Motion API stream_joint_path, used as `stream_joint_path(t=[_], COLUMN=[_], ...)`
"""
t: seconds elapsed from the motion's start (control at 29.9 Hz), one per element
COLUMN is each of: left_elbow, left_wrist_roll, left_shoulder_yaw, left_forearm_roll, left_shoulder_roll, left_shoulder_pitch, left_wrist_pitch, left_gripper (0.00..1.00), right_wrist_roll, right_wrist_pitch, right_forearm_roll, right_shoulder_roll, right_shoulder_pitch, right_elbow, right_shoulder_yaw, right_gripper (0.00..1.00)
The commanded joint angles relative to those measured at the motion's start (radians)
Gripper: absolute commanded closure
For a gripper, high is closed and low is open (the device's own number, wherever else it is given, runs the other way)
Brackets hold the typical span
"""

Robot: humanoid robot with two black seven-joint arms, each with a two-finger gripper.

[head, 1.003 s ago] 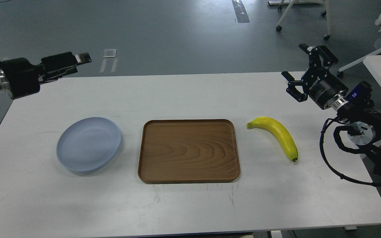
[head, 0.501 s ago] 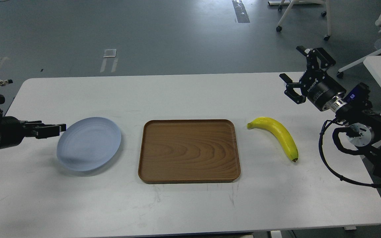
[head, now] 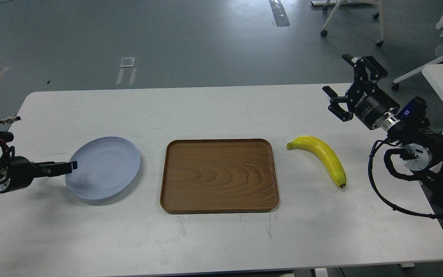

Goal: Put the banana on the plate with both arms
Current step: 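Grasp the rim of the pale blue plate with the left gripper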

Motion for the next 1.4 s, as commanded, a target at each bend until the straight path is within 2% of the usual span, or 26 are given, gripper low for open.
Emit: stream_joint_path(t=[0.0,0.17,0.23,0.33,0.4,0.43,0.47,0.5,0.57,0.6,0.64,0.87,1.1,1.3,1.37], left_elbow=[0.01,0.01,0.01,0.01,0.01,0.01,0.012,0.012,0.012,0.012,0.012,0.012,-0.002,-0.02,-0.083], left_wrist_roll=[0.0,0.0,0.0,0.0,0.0,0.0,0.0,0.0,0.0,0.0,0.0,0.0,0.0,0.0,0.0], left_shoulder_yaw=[0.003,0.004,0.004,0.004,0.004,0.003,0.003,0.003,0.003,0.003,0.003,0.003,-0.001,0.003,0.004], left_forearm_roll=[0.0,-0.007,-0.009,-0.01,-0.01,-0.01,-0.01,-0.01,-0.01,-0.01,-0.009,-0.009,-0.007,-0.006,-0.004], left_shoulder_roll=[-0.009,-0.011,-0.012,-0.018,-0.024,-0.026,-0.026,-0.026,-0.026,-0.027,-0.03,-0.041,-0.041,-0.029,-0.001], left_shoulder_pitch=[0.015,0.029,0.029,0.029,0.029,0.029,0.029,0.027,0.026,0.023,0.021,0.012,0.004,-0.083,-0.144], left_wrist_pitch=[0.01,0.01,0.01,0.011,0.011,0.011,0.011,0.013,0.013,0.014,0.015,0.071,0.087,0.076,0.041], left_gripper=[0.06,0.19,0.35,0.36,0.43,0.54,0.6,0.73,0.87,0.97,1.0,1.0,1.0,1.0,1.0], right_wrist_roll=[0.0,0.0,0.0,0.0,0.0,0.0,0.0,0.0,0.0,0.0,0.0,0.0,0.0,0.0,0.0], right_wrist_pitch=[0.0,0.0,0.0,0.0,0.0,0.0,0.0,0.0,0.0,0.0,0.0,0.0,0.0,0.0,0.0], right_forearm_roll=[0.0,0.0,0.0,0.0,0.0,0.0,0.0,0.0,0.0,0.0,0.0,0.0,0.0,0.0,0.0], right_shoulder_roll=[-0.001,-0.001,0.001,0.001,0.001,0.001,0.001,0.001,0.001,0.001,0.001,0.001,0.001,0.001,0.001], right_shoulder_pitch=[-0.001,-0.001,-0.001,-0.001,-0.001,-0.001,-0.001,-0.001,-0.001,-0.001,-0.001,-0.001,-0.001,-0.001,-0.001], right_elbow=[0.001,-0.001,-0.001,-0.001,-0.001,-0.001,-0.001,-0.001,-0.001,-0.001,-0.001,0.001,-0.001,-0.002,-0.002], right_shoulder_yaw=[0.0,0.0,0.0,0.0,0.0,0.0,0.0,0.0,0.0,0.0,0.0,0.0,0.0,0.0,0.0], right_gripper=[0.01,0.01,0.01,0.01,0.01,0.01,0.01,0.01,0.01,0.01,0.01,0.01,0.01,0.01,0.01])
